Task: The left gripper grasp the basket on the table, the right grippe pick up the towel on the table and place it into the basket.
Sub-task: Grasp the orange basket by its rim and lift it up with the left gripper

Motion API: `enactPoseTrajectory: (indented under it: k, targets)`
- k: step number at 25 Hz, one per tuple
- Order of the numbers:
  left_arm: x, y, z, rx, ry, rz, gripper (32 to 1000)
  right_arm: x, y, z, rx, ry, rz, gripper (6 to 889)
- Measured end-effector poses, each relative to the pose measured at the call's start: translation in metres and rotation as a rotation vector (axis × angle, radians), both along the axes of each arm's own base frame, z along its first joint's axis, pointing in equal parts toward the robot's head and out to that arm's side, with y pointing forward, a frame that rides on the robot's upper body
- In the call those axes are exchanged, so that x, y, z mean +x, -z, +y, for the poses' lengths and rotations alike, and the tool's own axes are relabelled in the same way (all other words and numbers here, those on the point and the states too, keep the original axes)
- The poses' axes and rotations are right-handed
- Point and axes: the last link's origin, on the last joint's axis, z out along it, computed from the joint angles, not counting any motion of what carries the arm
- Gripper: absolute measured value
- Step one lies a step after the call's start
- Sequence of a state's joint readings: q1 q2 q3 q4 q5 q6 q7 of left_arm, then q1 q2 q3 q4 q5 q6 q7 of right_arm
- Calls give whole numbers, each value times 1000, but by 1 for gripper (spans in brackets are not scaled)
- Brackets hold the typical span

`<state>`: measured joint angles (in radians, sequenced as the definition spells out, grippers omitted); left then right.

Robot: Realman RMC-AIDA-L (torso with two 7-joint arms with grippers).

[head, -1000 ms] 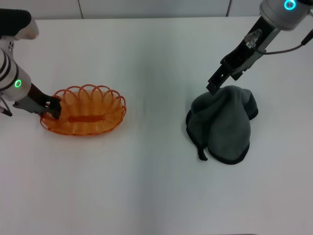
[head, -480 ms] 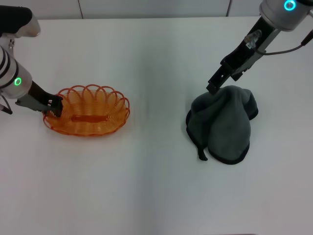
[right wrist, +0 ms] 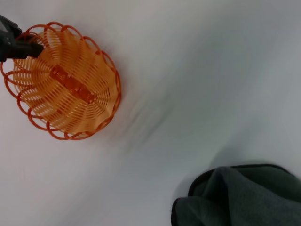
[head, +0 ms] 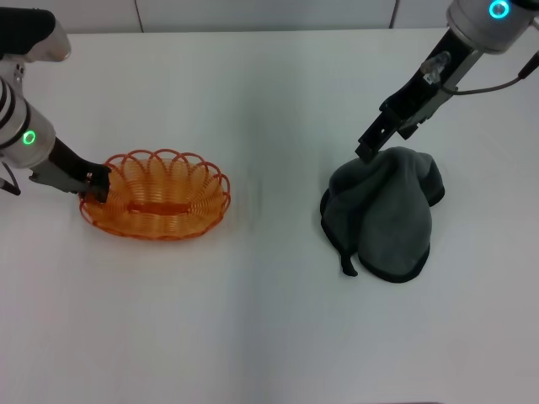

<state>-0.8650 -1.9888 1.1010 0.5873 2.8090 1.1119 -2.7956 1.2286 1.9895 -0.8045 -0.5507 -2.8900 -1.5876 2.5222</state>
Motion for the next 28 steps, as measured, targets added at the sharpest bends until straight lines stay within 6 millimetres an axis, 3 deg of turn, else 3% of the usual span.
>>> enactPoseTrajectory:
  k: [15,28]
  targets:
    - [13,-3,-4,-48,-43,-105,121,4,0,-1,3,11,9,830]
    - [26,-9,-6,-60,-89,-248,108,5,-1,-1,9,23,36,831]
